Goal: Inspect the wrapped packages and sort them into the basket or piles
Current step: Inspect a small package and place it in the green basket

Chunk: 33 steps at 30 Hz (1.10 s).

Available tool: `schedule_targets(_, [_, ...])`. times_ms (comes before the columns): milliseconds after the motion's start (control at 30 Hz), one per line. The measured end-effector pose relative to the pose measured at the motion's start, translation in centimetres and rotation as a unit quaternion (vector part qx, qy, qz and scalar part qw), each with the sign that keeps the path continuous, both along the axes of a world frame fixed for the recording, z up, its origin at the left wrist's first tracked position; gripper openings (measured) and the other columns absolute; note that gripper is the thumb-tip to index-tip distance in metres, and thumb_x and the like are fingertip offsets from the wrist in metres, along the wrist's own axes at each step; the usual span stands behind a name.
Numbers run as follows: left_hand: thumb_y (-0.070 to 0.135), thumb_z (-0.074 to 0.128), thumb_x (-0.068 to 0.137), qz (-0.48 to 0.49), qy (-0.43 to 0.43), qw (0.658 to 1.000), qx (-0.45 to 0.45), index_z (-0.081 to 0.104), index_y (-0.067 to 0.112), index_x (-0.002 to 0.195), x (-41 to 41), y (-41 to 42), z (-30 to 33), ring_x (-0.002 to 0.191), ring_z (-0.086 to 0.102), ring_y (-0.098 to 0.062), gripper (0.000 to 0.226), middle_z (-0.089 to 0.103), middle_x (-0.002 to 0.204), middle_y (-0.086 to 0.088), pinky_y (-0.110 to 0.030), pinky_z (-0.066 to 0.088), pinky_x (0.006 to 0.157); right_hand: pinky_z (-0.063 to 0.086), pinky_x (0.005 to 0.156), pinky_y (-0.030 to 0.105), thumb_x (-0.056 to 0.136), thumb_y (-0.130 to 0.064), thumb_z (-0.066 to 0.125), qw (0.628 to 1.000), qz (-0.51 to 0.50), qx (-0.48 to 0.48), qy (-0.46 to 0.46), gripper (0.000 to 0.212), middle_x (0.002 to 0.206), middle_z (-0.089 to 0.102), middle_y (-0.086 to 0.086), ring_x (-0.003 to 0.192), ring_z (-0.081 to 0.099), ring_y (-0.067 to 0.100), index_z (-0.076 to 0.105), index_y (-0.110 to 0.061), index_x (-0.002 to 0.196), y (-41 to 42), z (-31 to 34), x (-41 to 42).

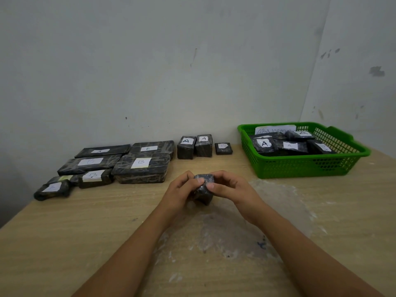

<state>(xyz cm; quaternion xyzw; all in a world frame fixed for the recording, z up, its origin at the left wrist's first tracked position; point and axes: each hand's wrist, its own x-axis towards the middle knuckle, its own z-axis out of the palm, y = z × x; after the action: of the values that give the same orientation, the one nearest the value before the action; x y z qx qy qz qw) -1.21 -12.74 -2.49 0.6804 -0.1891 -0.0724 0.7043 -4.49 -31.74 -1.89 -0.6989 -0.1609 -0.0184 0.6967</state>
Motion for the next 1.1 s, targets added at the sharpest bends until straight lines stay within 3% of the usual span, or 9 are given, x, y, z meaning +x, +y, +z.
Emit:
schedule_targets(200, [0.050,0.073,0.073,-0.016,-0.003,1.000,-0.013,0.057,0.030,0.064,-0.12,0.00,-0.05,0.072,0.057,-0.010,0.027,0.059,0.071,0.008,-0.026,0.045,0.066,0.053,0.090,0.026,0.080,-0.032,0.085,1.000,-0.008,-0.005,-0.012,0.023,0.102,0.076,0.000,0.103,0.069,0.016,0.076,-0.023,0.099,0.29,-0.07,0.13])
schedule_targets(367, [0.053,0.073,0.080,-0.041,0.032,0.998,-0.022,0.057,0.023,0.071,-0.07,0.00,-0.12,0.082,0.060,-0.018,0.035,0.062,0.080,0.001,-0.034,0.047,0.075,0.055,0.080,0.027,0.069,-0.021,0.086,0.999,-0.041,0.012,-0.033,0.029,0.084,0.074,0.000,0.084,0.068,0.012,0.074,-0.007,0.092,0.36,-0.11,0.37])
schedule_targets(433, [0.052,0.074,0.079,-0.050,0.040,0.998,-0.021,0.057,0.022,0.072,-0.22,0.03,0.01,0.079,0.060,-0.017,0.034,0.062,0.079,0.001,-0.030,0.047,0.071,0.056,0.080,0.029,0.068,-0.019,0.086,0.998,-0.043,0.016,-0.036,0.030,0.084,0.074,0.002,0.083,0.068,0.014,0.074,-0.005,0.092,0.48,-0.12,0.32])
schedule_targets(600, [0.047,0.075,0.073,-0.030,0.029,0.999,-0.020,0.057,0.023,0.069,-0.44,0.03,0.38,0.075,0.057,-0.015,0.031,0.059,0.075,0.000,-0.025,0.046,0.065,0.056,0.089,0.030,0.076,-0.024,0.084,0.998,-0.027,-0.025,-0.045,0.027,0.093,0.076,0.002,0.093,0.070,0.014,0.075,-0.010,0.097,-0.07,-0.03,0.29])
schedule_targets(767, [0.039,0.070,0.083,0.000,0.016,1.000,-0.010,0.056,0.027,0.064,-0.28,-0.34,0.34,0.081,0.058,-0.018,0.026,0.062,0.079,-0.002,-0.025,0.048,0.068,0.059,0.095,0.040,0.088,-0.031,0.072,1.000,-0.014,0.009,-0.003,0.025,0.094,0.074,0.002,0.094,0.070,0.015,0.074,-0.010,0.102,-0.03,0.23,0.24])
schedule_targets(867, [0.048,0.070,0.092,0.002,0.004,1.000,0.008,0.065,0.020,0.079,-0.14,-0.26,0.07,0.094,0.065,-0.032,0.032,0.069,0.097,-0.013,-0.038,0.053,0.082,0.060,0.093,0.044,0.086,-0.033,0.079,0.999,-0.044,0.007,0.001,0.019,0.095,0.074,0.008,0.093,0.069,0.019,0.077,-0.017,0.095,-0.21,0.18,0.56])
schedule_targets(933, [0.054,0.064,0.091,0.002,0.008,1.000,0.030,0.071,0.015,0.101,-0.27,-0.15,0.11,0.110,0.068,-0.033,0.040,0.072,0.113,-0.013,-0.044,0.056,0.095,0.058,0.089,0.044,0.082,-0.036,0.081,0.998,-0.064,0.008,0.011,0.020,0.094,0.074,0.007,0.091,0.068,0.019,0.077,-0.019,0.090,-0.33,0.34,0.60])
schedule_targets(1033, [0.062,0.073,0.085,-0.012,-0.018,0.996,0.083,0.064,0.035,0.129,-0.34,0.02,0.12,0.119,0.066,-0.015,0.052,0.068,0.127,0.004,-0.032,0.057,0.097,0.056,0.073,0.033,0.082,-0.034,0.076,0.994,-0.100,0.030,0.028,0.020,0.088,0.073,0.004,0.085,0.067,0.015,0.074,-0.014,0.085,-0.44,0.57,0.73])
schedule_targets(1100, [0.051,0.089,0.072,-0.023,-0.034,0.994,0.103,0.056,0.048,0.133,-0.27,0.02,-0.16,0.120,0.066,-0.008,0.069,0.060,0.136,0.014,-0.023,0.056,0.092,0.056,0.066,0.030,0.089,-0.026,0.075,0.990,-0.122,0.058,0.037,0.018,0.085,0.072,0.006,0.082,0.067,0.017,0.068,-0.011,0.081,-0.48,0.73,0.80])
